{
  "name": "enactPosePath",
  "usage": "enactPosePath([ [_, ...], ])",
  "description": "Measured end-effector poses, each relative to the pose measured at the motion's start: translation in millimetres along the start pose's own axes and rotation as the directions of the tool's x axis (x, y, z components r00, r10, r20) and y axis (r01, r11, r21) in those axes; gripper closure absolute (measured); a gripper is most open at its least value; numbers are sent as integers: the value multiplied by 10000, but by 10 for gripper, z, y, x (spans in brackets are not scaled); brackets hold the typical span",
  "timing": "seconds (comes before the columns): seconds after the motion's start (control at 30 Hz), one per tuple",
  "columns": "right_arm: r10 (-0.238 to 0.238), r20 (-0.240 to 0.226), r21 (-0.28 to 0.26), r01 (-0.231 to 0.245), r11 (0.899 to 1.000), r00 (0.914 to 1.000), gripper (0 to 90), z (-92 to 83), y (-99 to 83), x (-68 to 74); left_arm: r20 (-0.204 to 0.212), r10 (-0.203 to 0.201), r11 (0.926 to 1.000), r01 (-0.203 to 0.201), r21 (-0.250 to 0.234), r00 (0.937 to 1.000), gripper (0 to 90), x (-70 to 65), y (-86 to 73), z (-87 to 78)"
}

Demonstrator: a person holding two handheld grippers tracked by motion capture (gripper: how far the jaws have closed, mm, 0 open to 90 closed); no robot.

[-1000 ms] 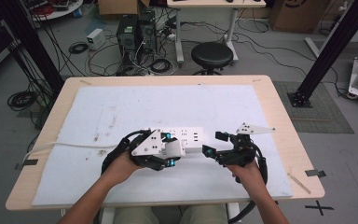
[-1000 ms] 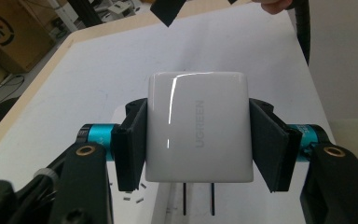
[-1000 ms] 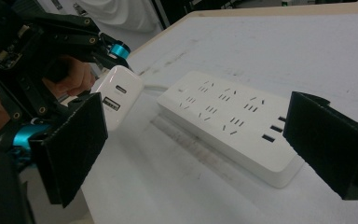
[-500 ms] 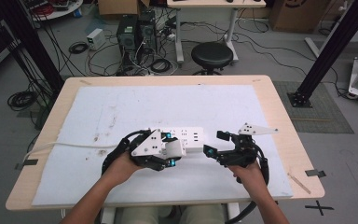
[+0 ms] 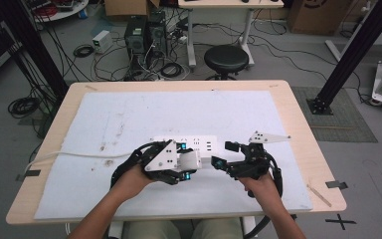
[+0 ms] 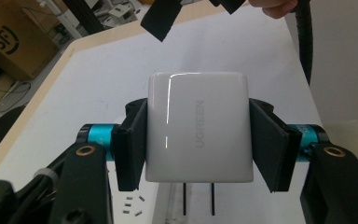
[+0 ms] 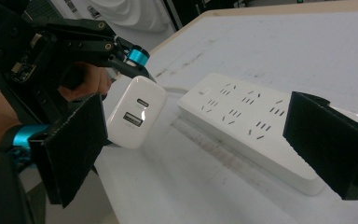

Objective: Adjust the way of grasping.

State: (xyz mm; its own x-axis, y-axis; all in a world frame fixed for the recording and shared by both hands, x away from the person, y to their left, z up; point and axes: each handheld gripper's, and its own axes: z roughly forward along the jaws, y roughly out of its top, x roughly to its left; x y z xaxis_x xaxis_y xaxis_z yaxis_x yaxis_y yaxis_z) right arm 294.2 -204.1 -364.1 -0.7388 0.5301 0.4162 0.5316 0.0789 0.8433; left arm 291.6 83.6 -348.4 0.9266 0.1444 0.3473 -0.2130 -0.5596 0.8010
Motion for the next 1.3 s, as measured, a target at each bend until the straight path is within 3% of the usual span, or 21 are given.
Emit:
enactPosePath([
  [0.23,161,-6,220,-161,9996,9999,63,10,-2,19,-61,307,9995,-307,22,9995,425,-18,37,75],
  [0.57,1031,-385,683,-1003,9926,9939,63,52,8,36,-282,645,9979,-646,-17,9975,425,-36,40,115],
  [1.07,1528,-497,1289,-1454,9809,9870,65,225,29,76,-383,1069,9941,-1074,-114,9935,425,-44,56,140],
  [1.13,1488,-436,1277,-1422,9816,9879,93,227,30,76,-392,1083,9940,-1087,-90,9933,425,-43,53,144],
  [1.2,1528,-677,1218,-1439,9821,9859,177,219,30,61,-402,1114,9937,-1119,-104,9930,425,-40,54,145],
  [1.3,1624,-769,1261,-1520,9803,9837,178,224,26,51,-390,1133,9933,-1140,-169,9928,425,-40,56,152],
])
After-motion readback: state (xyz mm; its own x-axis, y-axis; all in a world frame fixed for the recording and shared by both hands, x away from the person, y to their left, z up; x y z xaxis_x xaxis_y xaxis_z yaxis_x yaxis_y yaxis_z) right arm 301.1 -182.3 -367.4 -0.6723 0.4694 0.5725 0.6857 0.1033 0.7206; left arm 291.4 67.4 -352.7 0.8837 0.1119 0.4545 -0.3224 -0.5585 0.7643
